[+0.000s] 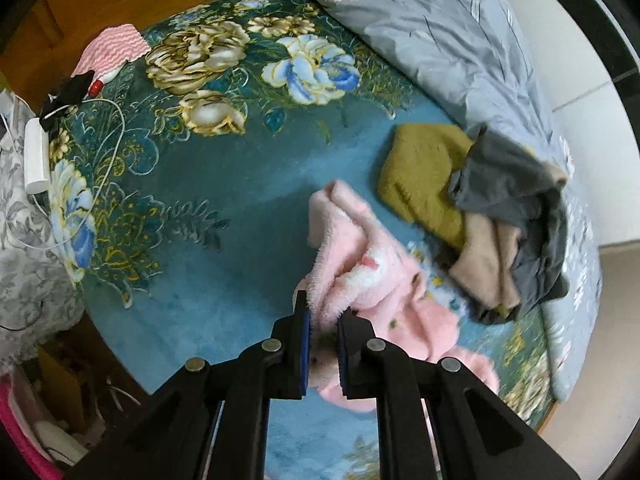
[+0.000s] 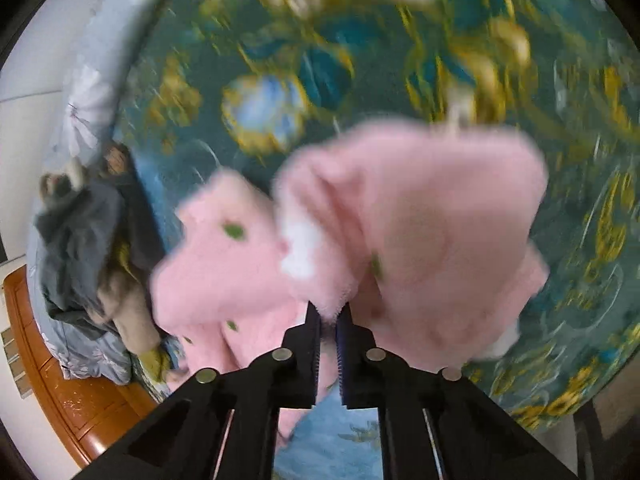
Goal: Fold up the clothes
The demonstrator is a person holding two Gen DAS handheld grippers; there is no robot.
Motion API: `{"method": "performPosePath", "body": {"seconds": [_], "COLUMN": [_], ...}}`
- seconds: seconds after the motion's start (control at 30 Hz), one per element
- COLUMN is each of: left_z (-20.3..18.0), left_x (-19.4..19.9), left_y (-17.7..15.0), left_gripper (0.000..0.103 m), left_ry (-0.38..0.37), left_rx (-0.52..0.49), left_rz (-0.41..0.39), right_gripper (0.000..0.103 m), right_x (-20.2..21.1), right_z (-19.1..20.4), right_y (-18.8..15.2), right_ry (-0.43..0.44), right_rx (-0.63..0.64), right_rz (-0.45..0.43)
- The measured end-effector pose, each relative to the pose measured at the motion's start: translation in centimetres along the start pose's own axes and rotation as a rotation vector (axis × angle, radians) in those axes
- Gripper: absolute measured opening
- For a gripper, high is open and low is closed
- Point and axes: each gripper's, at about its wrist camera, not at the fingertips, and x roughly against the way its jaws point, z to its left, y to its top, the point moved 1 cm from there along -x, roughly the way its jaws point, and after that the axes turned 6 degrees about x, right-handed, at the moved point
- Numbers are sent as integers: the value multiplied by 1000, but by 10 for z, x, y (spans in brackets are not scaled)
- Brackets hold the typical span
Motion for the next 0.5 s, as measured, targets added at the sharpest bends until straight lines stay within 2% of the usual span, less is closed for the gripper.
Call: {"method": "performPosePath", "body": {"seconds": [0.13,0.2,0.23,0.3,0.33,0.37,0.4,0.47,0.5], "left_z": [-17,-24,-27,-27,-24,-21,-17,-10,-7], "left_x": [23,28,25,10,0,-10,-18,-29,-34], "left_y": [27,34,35,31,27,23,19,13,11], "left_gripper": [10,11,11,11,11,11,11,11,11], "left_ry": [-147,-160,-139,-62,-32,-2,16,12,14], "left_rx": [85,77,60,20,13,6,6,36,46], "left_rz": [-55,-60,-53,-23,4,32,56,86,97], "right_gripper": [3,3,3,4,7,7,7,14,23], "right_x": [66,102,111,99,91,81,71,55,56], "right_z": [35,54,62,71,73,70,66,58,52], "right_y": [36,54,61,67,69,66,62,53,48], "right_ry": [2,-1,-8,-45,-53,-40,-24,1,-1], "right_rx": [77,121,144,191,209,212,211,206,196], "right_rz": [-178,-272,-295,-248,-216,-176,-149,-109,-130]}}
